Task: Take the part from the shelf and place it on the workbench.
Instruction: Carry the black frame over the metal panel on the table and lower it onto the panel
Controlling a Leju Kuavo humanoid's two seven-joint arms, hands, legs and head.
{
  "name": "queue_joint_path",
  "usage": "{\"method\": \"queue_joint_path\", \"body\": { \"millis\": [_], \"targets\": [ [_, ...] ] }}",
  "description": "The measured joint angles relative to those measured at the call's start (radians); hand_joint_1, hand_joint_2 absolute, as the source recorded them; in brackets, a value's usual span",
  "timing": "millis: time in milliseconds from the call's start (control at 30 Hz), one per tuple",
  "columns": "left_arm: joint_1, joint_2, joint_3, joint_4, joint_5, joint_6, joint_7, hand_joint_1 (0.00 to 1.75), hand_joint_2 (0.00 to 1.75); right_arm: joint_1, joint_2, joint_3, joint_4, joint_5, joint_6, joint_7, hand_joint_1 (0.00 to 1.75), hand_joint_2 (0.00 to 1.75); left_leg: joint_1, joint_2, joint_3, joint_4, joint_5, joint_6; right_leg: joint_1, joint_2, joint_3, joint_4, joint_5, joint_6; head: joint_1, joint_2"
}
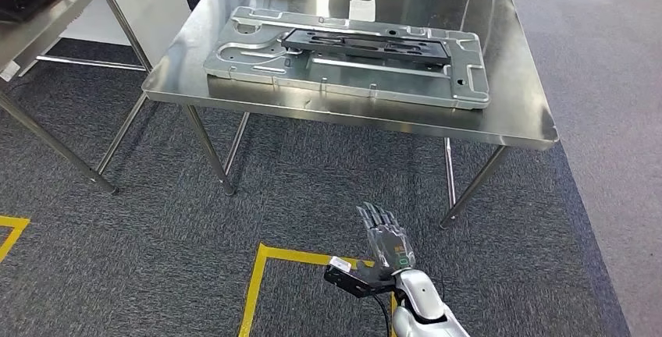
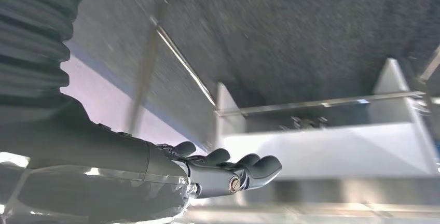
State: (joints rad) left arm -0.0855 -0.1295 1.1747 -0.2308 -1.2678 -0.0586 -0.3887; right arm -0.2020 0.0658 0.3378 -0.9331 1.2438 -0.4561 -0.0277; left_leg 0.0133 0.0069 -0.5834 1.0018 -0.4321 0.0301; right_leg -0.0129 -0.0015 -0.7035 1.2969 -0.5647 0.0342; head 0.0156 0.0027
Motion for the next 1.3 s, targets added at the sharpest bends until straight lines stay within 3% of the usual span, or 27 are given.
{"method": "queue_joint_path", "body": {
  "millis": [67, 100, 167, 200, 267, 300, 333, 400, 433, 467, 500, 533, 567, 600, 667, 700, 767, 833, 933, 967, 1000, 1033, 1067, 1133, 1167, 1200, 1300],
  "targets": [
    [0.001, -0.002, 0.008, 0.0, 0.011, 0.005, -0.005, 0.0, 0.0, 0.055, 0.001, -0.041, -0.047, -0.072, -0.014, -0.035, 0.0, 0.44, 0.0, 0.003, -0.031, 0.01, 0.017, -0.006, -0.002, 0.0, 0.082, -0.077, 0.05, -0.002, 0.0, 0.0],
    [0.0, -0.004, 0.013, 0.0, 0.019, 0.008, -0.008, 0.0, 0.0, 0.085, 0.002, -0.066, -0.073, -0.133, -0.019, -0.066, 0.0, 0.0, -0.001, 0.002, -0.043, 0.016, 0.023, -0.01, 0.0, -0.001, 0.144, -0.155, 0.05, -0.005, 0.0, 0.0],
    [0.002, -0.007, 0.027, 0.0, 0.038, 0.012, -0.02, 0.0, 0.0, 0.151, 0.006, -0.133, -0.121, -0.301, -0.006, -0.154, 0.0, 0.0, -0.004, 0.0, -0.053, 0.023, 0.037, -0.021, 0.004, -0.001, 0.236, -0.282, 0.02, -0.014, 0.0, 0.0],
    [0.004, -0.008, 0.035, 0.0, 0.047, 0.012, -0.025, 0.0, 0.0, 0.184, 0.009, -0.175, -0.134, -0.39, 0.017, -0.214, 0.0, 0.0, -0.004, -0.001, -0.053, 0.023, 0.044, -0.027, 0.007, -0.002, 0.253, -0.312, 0.01, -0.02, 0.0, 0.0],
    [0.009, -0.01, 0.052, 0.0, 0.061, 0.013, -0.034, 0.0, 0.0, 0.243, 0.02, -0.281, -0.134, -0.515, 0.08, -0.352, 0.0, 0.0, -0.001, -0.004, -0.056, 0.021, 0.052, -0.04, 0.006, -0.006, 0.244, -0.321, 0.023, -0.036, 0.001, 0.0],
    [0.011, -0.01, 0.06, 0.0, 0.065, 0.013, -0.036, 0.0, 0.0, 0.266, 0.027, -0.341, -0.126, -0.547, 0.107, -0.417, 0.0, 0.0, 0.0, -0.005, -0.063, 0.033, 0.032, -0.045, 0.005, -0.008, 0.233, -0.323, 0.035, -0.046, 0.001, 0.0],
    [0.013, -0.01, 0.067, 0.0, 0.068, 0.013, -0.038, 0.0, 0.0, 0.284, 0.035, -0.402, -0.116, -0.554, 0.127, -0.467, 0.0, 0.0, 0.001, -0.007, -0.074, 0.061, -0.009, -0.05, 0.004, -0.01, 0.219, -0.325, 0.048, -0.055, -0.002, 0.0],
    [0.015, -0.01, 0.077, 0.0, 0.071, 0.014, -0.04, 0.0, 0.0, 0.304, 0.052, -0.508, -0.097, -0.544, 0.165, -0.516, 0.0, 0.0, 0.002, -0.006, -0.097, 0.171, -0.122, -0.056, 0.006, -0.01, 0.188, -0.324, 0.073, -0.065, -0.006, 0.0],
    [0.014, -0.01, 0.081, 0.0, 0.073, 0.016, -0.04, 0.0, 0.0, 0.309, 0.061, -0.559, -0.084, -0.54, 0.195, -0.527, 0.0, 0.0, 0.002, -0.006, -0.104, 0.235, -0.16, -0.058, 0.009, -0.01, 0.171, -0.322, 0.085, -0.066, -0.007, 0.0],
    [0.014, -0.011, 0.086, 0.0, 0.076, 0.019, -0.04, 0.0, 0.0, 0.311, 0.068, -0.605, -0.066, -0.539, 0.228, -0.536, 0.0, 0.0, 0.002, -0.006, -0.103, 0.285, -0.171, -0.059, 0.011, -0.01, 0.155, -0.319, 0.097, -0.066, -0.007, 0.0],
    [0.013, -0.011, 0.092, 0.0, 0.08, 0.023, -0.04, 0.0, 0.0, 0.31, 0.072, -0.663, -0.034, -0.544, 0.265, -0.549, 0.0, 0.0, 0.002, -0.006, -0.092, 0.312, -0.156, -0.057, 0.013, -0.011, 0.137, -0.315, 0.108, -0.065, -0.007, 0.0],
    [0.012, -0.011, 0.097, 0.0, 0.084, 0.027, -0.041, 0.0, 0.0, 0.306, 0.074, -0.732, 0.01, -0.554, 0.301, -0.567, 0.0, 0.0, 0.001, -0.007, -0.064, 0.304, -0.124, -0.053, 0.015, -0.012, 0.12, -0.309, 0.117, -0.064, -0.007, 0.0],
    [0.011, -0.012, 0.103, 0.0, 0.089, 0.032, -0.041, 0.0, 0.0, 0.301, 0.074, -0.806, 0.062, -0.567, 0.329, -0.582, 0.0, 0.0, -0.001, -0.007, -0.022, 0.266, -0.093, -0.047, 0.017, -0.014, 0.104, -0.303, 0.124, -0.062, -0.007, 0.0],
    [0.011, -0.011, 0.107, -0.001, 0.093, 0.037, -0.043, 0.0, 0.0, 0.293, 0.074, -0.888, 0.122, -0.584, 0.354, -0.589, 0.0, 0.0, -0.004, -0.008, 0.034, 0.2, -0.082, -0.038, 0.019, -0.015, 0.091, -0.296, 0.131, -0.06, -0.007, 0.0],
    [0.01, -0.01, 0.116, -0.004, 0.1, 0.047, -0.047, 0.0, 0.0, 0.278, 0.074, -1.036, 0.229, -0.625, 0.378, -0.567, 0.0, 0.0, -0.011, -0.008, 0.145, 0.04, -0.115, -0.022, 0.021, -0.016, 0.074, -0.284, 0.142, -0.052, -0.006, 0.0],
    [0.009, -0.01, 0.121, -0.005, 0.103, 0.051, -0.05, 0.0, 0.0, 0.271, 0.074, -1.104, 0.276, -0.643, 0.376, -0.539, 0.0, 0.0, -0.013, -0.008, 0.177, -0.013, -0.137, -0.016, 0.02, -0.018, 0.071, -0.281, 0.149, -0.047, -0.005, 0.0],
    [0.01, -0.01, 0.13, -0.007, 0.107, 0.058, -0.055, 0.0, 0.0, 0.257, 0.074, -1.228, 0.362, -0.664, 0.354, -0.455, 0.0, 0.0, -0.013, -0.007, 0.188, -0.05, -0.141, -0.005, 0.018, -0.021, 0.069, -0.283, 0.163, -0.034, -0.004, 0.0],
    [0.011, -0.01, 0.136, -0.008, 0.11, 0.063, -0.057, 0.0, 0.0, 0.246, 0.075, -1.323, 0.432, -0.668, 0.329, -0.382, 0.0, 0.0, -0.011, -0.008, 0.177, -0.057, -0.119, 0.008, 0.014, -0.014, 0.058, -0.259, 0.14, -0.021, -0.002, 0.0],
    [0.013, -0.01, 0.144, -0.01, 0.113, 0.064, -0.059, 0.0, 0.0, 0.234, 0.079, -1.406, 0.501, -0.668, 0.316, -0.348, 0.0, 0.0, -0.01, -0.013, 0.144, -0.057, -0.089, 0.014, 0.004, -0.004, -0.002, -0.087, 0.013, -0.006, 0.002, 0.0],
    [0.014, -0.01, 0.146, -0.01, 0.113, 0.064, -0.059, 0.0, 0.0, 0.229, 0.08, -1.423, 0.516, -0.668, 0.316, -0.345, 0.0, 0.0, -0.01, -0.016, 0.132, -0.053, -0.082, 0.012, 0.001, -0.003, -0.015, -0.032, -0.015, -0.002, 0.002, 0.0],
    [0.014, -0.01, 0.148, -0.01, 0.113, 0.064, -0.059, 0.0, 0.0, 0.225, 0.08, -1.437, 0.528, -0.668, 0.316, -0.343, 0.0, 0.0, -0.009, -0.021, 0.121, -0.049, -0.076, 0.009, -0.002, -0.003, -0.011, -0.008, -0.025, 0.002, 0.002, 0.0],
    [0.015, -0.01, 0.15, -0.01, 0.113, 0.064, -0.059, 0.0, 0.0, 0.222, 0.08, -1.449, 0.538, -0.667, 0.316, -0.342, 0.0, 0.0, -0.008, -0.028, 0.112, -0.044, -0.072, 0.006, -0.005, -0.002, 0.015, -0.026, -0.015, 0.004, 0.002, 0.0],
    [0.015, -0.01, 0.15, -0.01, 0.113, 0.063, -0.059, 0.0, 0.0, 0.219, 0.08, -1.46, 0.545, -0.668, 0.316, -0.341, 0.0, 0.0, -0.005, -0.036, 0.105, -0.037, -0.07, 0.003, -0.008, 0.004, 0.06, -0.084, 0.007, 0.006, 0.002, 0.0],
    [0.013, -0.011, 0.151, -0.01, 0.113, 0.063, -0.059, 0.0, 0.0, 0.216, 0.08, -1.477, 0.557, -0.668, 0.316, -0.341, 0.0, 0.0, -0.003, -0.053, 0.09, -0.019, -0.07, -0.006, -0.014, 0.041, 0.156, -0.228, 0.042, 0.005, 0.003, 0.0],
    [0.012, -0.011, 0.151, -0.01, 0.113, 0.063, -0.059, 0.0, 0.0, 0.215, 0.08, -1.485, 0.563, -0.668, 0.315, -0.338, 0.0, 0.0, -0.003, -0.061, 0.082, -0.011, -0.069, -0.013, -0.015, 0.055, 0.183, -0.274, 0.048, 0.001, 0.002, 0.0],
    [0.011, -0.012, 0.151, -0.01, 0.113, 0.063, -0.06, 0.0, 0.0, 0.213, 0.08, -1.492, 0.569, -0.667, 0.313, -0.327, 0.0, 0.0, -0.003, -0.069, 0.074, -0.006, -0.069, -0.02, -0.013, 0.064, 0.194, -0.294, 0.047, -0.004, 0.001, 0.0],
    [0.012, -0.011, 0.152, -0.01, 0.115, 0.065, -0.065, 0.0, 0.0, 0.204, 0.081, -1.516, 0.591, -0.664, 0.29, -0.235, 0.0, 0.0, 0.0, -0.084, 0.063, 0.001, -0.067, -0.038, -0.009, 0.036, 0.192, -0.297, 0.052, -0.027, -0.001, 0.0]
  ]
}}
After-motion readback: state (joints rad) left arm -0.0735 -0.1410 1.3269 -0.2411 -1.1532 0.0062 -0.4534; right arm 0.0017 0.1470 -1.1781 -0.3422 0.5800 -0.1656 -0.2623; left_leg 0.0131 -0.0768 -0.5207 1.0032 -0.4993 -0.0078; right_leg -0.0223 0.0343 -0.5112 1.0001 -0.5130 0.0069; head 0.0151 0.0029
